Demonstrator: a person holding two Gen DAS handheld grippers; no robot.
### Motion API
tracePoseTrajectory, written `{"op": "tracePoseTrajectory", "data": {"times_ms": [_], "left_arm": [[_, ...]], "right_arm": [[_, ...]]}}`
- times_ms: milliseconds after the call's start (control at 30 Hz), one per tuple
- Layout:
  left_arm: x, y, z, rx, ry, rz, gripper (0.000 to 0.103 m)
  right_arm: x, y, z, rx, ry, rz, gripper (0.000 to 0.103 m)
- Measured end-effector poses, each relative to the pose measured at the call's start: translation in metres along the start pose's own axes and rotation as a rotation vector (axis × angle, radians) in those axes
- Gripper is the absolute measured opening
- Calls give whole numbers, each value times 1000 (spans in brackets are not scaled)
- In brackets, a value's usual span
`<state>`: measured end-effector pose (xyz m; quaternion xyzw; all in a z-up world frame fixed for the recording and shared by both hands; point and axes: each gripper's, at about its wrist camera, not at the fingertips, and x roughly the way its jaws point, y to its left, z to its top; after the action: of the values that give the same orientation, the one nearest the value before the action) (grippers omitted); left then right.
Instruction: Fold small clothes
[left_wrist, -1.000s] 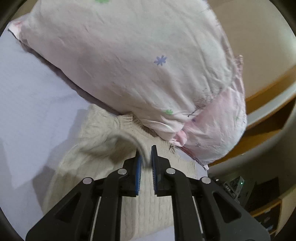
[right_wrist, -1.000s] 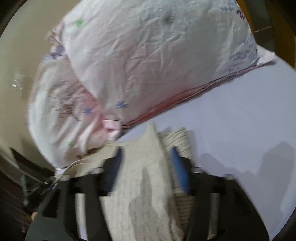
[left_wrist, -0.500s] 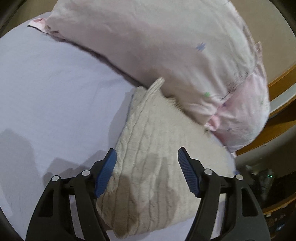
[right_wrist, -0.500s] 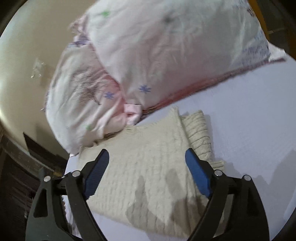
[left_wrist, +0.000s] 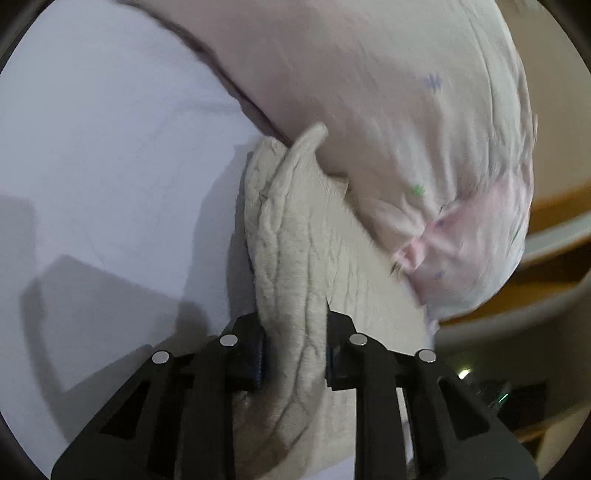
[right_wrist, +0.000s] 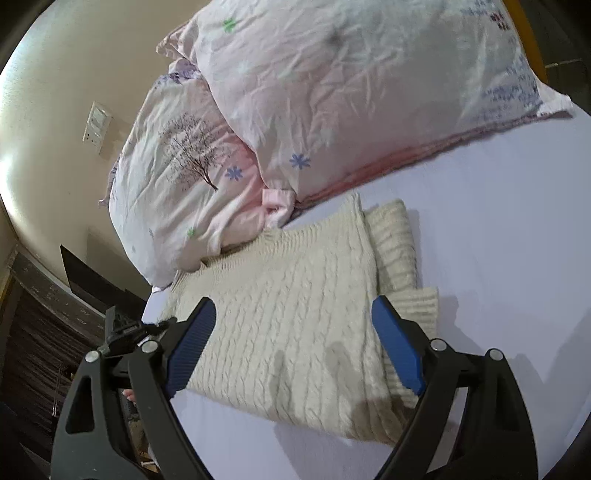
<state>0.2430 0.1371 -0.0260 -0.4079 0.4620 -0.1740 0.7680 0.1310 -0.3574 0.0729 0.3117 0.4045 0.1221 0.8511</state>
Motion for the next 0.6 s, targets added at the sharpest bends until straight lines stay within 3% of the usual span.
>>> {"op": "tracePoseTrajectory", "data": {"times_ms": [100, 167, 267, 333, 367, 433, 500, 567, 600], "left_arm": [[-13, -24, -2, -22, -25, -131, 19], [-16, -64, -7, 46, -33, -174, 18], [6, -143, -30, 154, 23, -297, 18], [47, -191, -58, 193, 117, -376, 20], [70, -208, -72, 199, 173, -397, 26], [136, -240, -107, 201, 375, -431, 36], [170, -247, -127, 126, 522, -536, 36], [165, -250, -131, 132, 536, -594, 37], [148, -251, -125, 189, 481, -605, 40]], "right_arm": [[-11, -10, -4, -5, -15, -17, 86], [-24, -20, -2, 4, -44, -37, 86], [-46, -37, 1, 44, -102, -48, 86], [-59, -49, 3, 74, -138, -63, 86], [-63, -53, 4, 86, -148, -70, 86], [-69, -62, 6, 106, -159, -88, 86], [-73, -69, 7, 119, -148, -108, 86], [-76, -70, 10, 116, -128, -102, 86], [-77, -71, 13, 105, -111, -83, 87]]}}
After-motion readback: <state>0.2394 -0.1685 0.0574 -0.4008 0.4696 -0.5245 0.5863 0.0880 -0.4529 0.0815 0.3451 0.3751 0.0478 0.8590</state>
